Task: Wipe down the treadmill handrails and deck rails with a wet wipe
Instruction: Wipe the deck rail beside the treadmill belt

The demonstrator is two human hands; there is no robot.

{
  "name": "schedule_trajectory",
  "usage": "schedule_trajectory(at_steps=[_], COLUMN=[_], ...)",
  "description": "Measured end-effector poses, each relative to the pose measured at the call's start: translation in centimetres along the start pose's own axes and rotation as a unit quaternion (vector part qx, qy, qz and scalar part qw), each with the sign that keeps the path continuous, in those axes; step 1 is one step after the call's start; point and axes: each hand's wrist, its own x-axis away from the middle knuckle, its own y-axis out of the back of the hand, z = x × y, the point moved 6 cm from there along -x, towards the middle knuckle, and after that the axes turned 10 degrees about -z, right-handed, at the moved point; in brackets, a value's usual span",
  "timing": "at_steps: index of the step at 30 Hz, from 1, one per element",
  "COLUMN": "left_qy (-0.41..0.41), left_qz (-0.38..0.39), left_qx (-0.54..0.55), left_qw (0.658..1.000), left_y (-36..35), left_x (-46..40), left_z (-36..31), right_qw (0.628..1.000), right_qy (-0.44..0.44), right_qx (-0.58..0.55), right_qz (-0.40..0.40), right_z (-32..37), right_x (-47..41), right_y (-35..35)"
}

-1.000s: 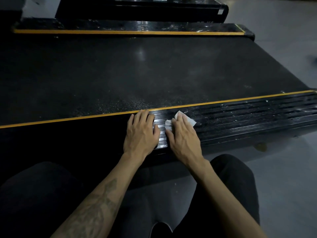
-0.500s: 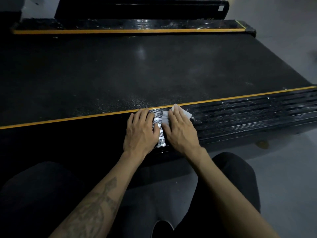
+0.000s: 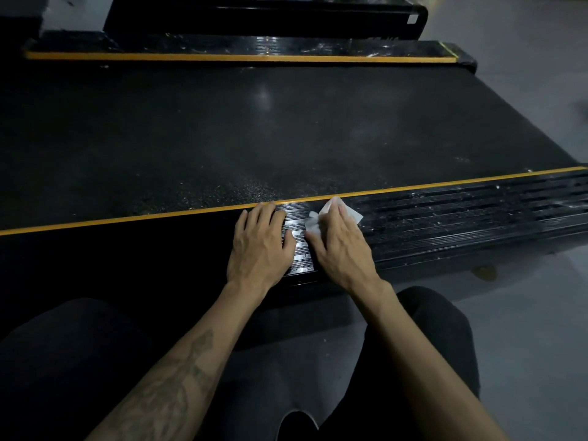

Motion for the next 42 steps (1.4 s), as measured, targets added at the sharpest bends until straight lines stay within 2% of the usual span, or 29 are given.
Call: schedule_trajectory(at_steps=[5, 8, 12, 17, 21, 24, 32, 38, 42], left_qy=[0.0, -0.001, 0.004, 0.001, 0.004, 0.007, 0.005, 0.0, 0.001], left_qz=[0.003, 0.009, 0.008, 0.001, -0.002, -0.006, -0.005, 0.0, 0.001], left_qx=[0.001, 0.001, 0.001, 0.007, 0.01, 0.014, 0.014, 0.011, 0.014], left_qw=[1.0, 1.0, 1.0, 1.0, 1.0, 1.0, 1.0, 1.0, 1.0], left_y=[0.1, 0.0, -0.1, 0.1, 0.1, 0.0, 0.2, 0.2, 0.1], left_x=[0.0, 0.0, 0.0, 0.0, 0.0, 0.0, 0.1, 0.0, 0.0], left_z=[-0.1, 0.0, 0.0, -0.1, 0.0, 0.0, -0.1, -0.1, -0.1], right_qw=[0.994, 0.986, 0.988, 0.989, 0.98, 0.986, 0.996, 0.986, 0.986], right_qy=[0.081, 0.077, 0.035, 0.059, 0.055, 0.022, 0.026, 0.091, 0.05], right_qx=[0.074, 0.143, 0.153, 0.137, 0.182, 0.163, 0.073, 0.136, 0.157], right_qz=[-0.008, 0.022, 0.004, 0.019, 0.058, 0.036, -0.031, 0.014, 0.028], right_z=[0.7, 0.3, 0.1, 0.9, 0.1, 0.9, 0.9, 1.1, -0.3], right_x=[-0.7, -1.8, -0.7, -1.4, -2.1, -0.7, -0.7, -2.2, -2.5], right_y=[-0.7, -1.1, -1.0, -1.2, -1.4, -1.5, -0.3, -1.2, -1.0])
